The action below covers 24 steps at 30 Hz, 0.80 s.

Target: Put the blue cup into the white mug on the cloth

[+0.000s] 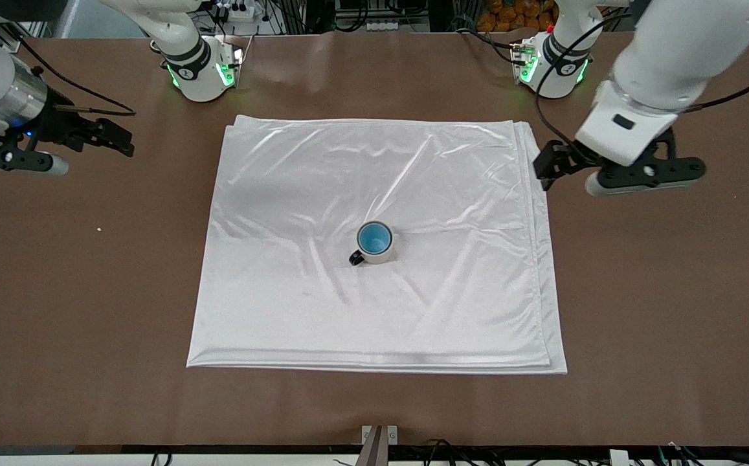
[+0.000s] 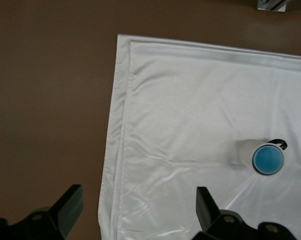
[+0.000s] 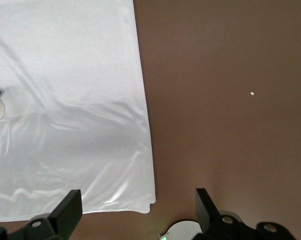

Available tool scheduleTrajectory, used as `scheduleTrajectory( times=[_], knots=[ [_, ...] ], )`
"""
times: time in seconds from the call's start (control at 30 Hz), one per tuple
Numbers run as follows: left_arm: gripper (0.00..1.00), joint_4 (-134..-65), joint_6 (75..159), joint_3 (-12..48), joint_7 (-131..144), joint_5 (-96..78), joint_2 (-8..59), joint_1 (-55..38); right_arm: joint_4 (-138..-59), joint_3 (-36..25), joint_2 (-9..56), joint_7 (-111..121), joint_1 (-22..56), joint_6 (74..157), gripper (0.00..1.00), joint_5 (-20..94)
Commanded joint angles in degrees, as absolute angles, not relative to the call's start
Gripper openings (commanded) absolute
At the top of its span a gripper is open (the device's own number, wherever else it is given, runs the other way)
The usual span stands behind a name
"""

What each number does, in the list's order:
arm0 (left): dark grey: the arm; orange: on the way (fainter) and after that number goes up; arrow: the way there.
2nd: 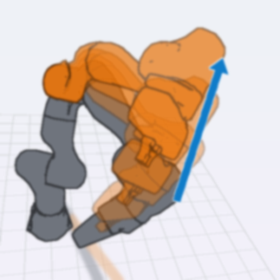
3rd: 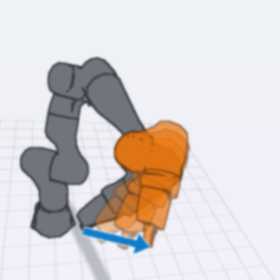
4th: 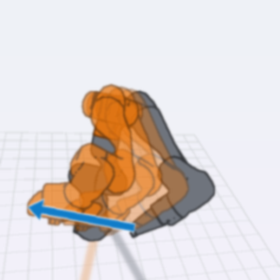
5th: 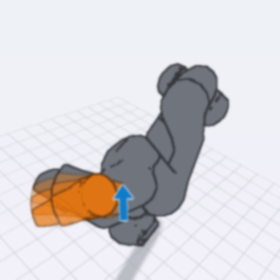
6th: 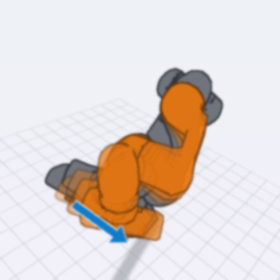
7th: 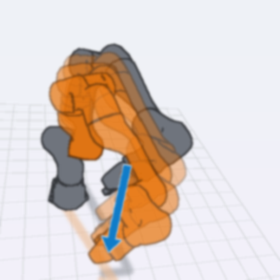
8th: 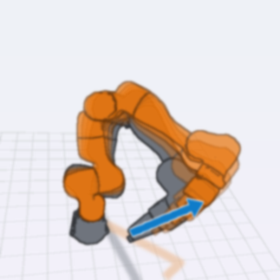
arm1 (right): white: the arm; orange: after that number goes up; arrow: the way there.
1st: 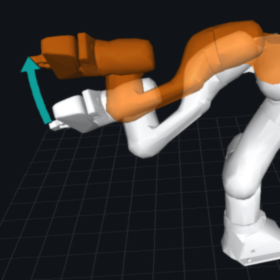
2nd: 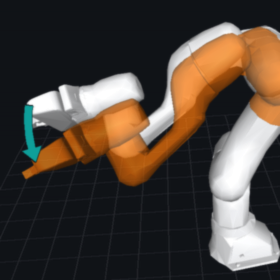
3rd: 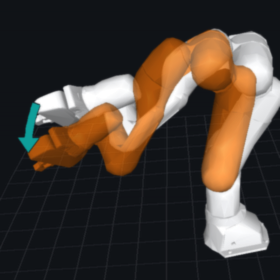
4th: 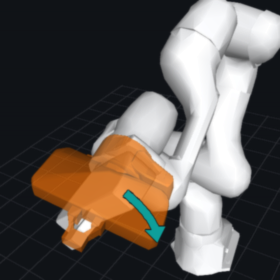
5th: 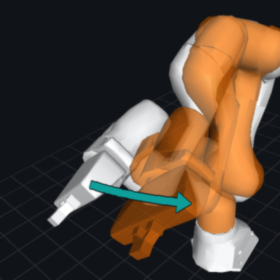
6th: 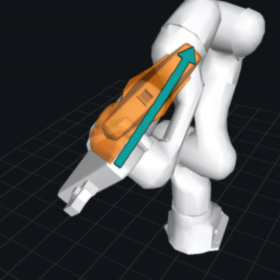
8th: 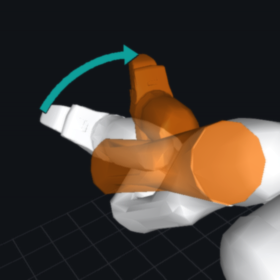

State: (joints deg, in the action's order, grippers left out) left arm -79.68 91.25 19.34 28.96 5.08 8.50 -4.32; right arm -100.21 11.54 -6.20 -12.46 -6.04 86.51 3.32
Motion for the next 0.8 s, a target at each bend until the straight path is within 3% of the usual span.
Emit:
scheduleTrajectory(
  times=[0.0,0.4,0.77],
  knots=[
    [1.00,-82.0,89.5,19.6,27.2,3.6,5.5,-1.0,-95.1,11.6,-5.2,-13.2,-5.9,84.0,1.00,3.5],
    [1.00,-84.9,89.3,19.8,23.9,3.5,4.9,3.2,-92.1,11.1,-4.7,-12.5,-6.1,84.0,1.00,3.4],
    [1.00,-97.1,101.0,19.7,20.0,0.0,-2.3,9.1,-92.1,10.9,-4.6,-12.4,-4.7,85.9,1.00,2.8]
  ],
)
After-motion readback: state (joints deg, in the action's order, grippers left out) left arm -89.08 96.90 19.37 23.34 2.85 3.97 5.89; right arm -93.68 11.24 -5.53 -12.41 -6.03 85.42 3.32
